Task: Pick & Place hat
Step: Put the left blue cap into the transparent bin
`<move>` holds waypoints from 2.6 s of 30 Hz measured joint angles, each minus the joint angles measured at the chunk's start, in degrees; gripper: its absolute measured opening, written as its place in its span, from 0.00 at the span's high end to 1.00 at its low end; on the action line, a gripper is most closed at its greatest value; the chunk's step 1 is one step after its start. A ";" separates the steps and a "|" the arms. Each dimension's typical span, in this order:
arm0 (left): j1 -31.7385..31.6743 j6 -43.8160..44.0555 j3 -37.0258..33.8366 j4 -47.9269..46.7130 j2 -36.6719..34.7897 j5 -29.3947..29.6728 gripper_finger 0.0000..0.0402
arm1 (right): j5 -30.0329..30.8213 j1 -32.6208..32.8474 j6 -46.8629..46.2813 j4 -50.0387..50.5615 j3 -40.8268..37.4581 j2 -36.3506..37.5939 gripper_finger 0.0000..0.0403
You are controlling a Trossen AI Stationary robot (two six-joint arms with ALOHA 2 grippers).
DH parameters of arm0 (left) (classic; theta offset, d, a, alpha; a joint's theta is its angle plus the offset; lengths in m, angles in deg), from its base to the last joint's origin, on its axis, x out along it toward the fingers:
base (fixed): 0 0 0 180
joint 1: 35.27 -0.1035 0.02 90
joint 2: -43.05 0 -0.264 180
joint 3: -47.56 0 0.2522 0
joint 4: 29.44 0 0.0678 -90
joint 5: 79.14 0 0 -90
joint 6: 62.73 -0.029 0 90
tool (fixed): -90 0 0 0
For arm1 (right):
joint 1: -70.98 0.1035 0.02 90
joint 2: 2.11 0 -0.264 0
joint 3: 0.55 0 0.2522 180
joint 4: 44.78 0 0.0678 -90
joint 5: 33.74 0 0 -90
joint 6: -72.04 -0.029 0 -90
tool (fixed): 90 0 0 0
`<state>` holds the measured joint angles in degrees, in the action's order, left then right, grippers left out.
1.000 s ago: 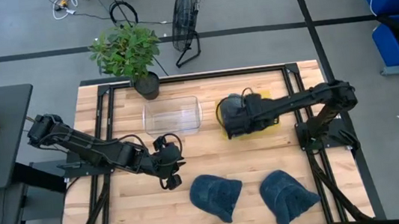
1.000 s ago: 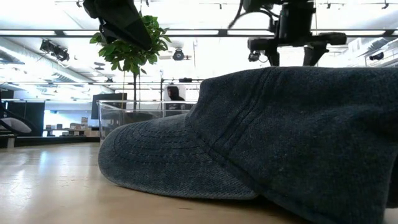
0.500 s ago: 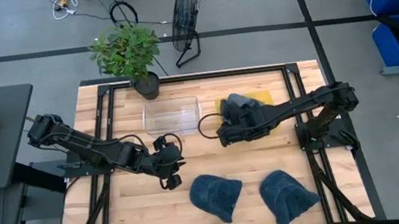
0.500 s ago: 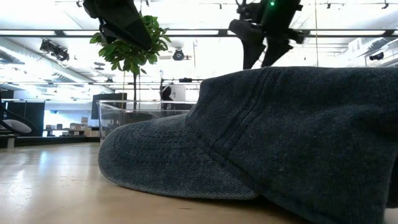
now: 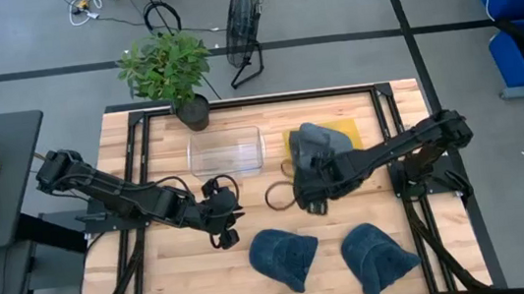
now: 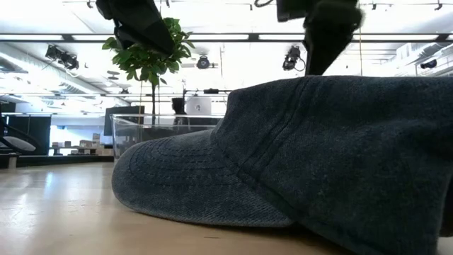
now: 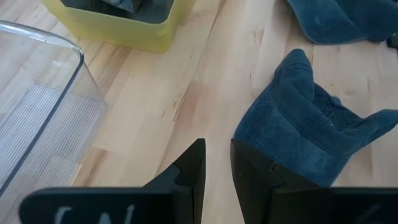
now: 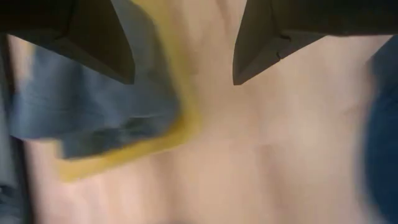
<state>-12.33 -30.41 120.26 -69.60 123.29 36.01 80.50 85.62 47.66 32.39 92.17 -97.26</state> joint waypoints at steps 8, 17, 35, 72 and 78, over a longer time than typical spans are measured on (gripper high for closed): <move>-0.73 0.58 0.00 4.80 -0.01 0.54 0.81 | -4.39 5.34 10.72 -1.11 0.00 -0.02 0.32; -0.65 4.48 0.00 -0.41 -0.01 -1.31 0.81 | -4.43 5.63 6.82 -11.48 0.00 -0.03 0.32; 2.33 4.31 0.00 9.10 5.70 -6.14 0.62 | -13.02 4.93 10.93 -18.37 0.00 -0.15 0.32; 6.54 1.98 -0.10 11.34 15.26 -7.20 0.57 | -12.45 13.19 6.05 -13.87 -0.02 -0.28 0.32; 6.84 7.13 -0.09 12.19 14.08 -6.53 0.57 | -11.12 13.19 5.33 -14.05 -0.03 -0.28 0.32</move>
<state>-5.49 -23.28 120.17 -57.41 137.37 29.49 69.39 98.81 52.99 18.34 92.14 -97.55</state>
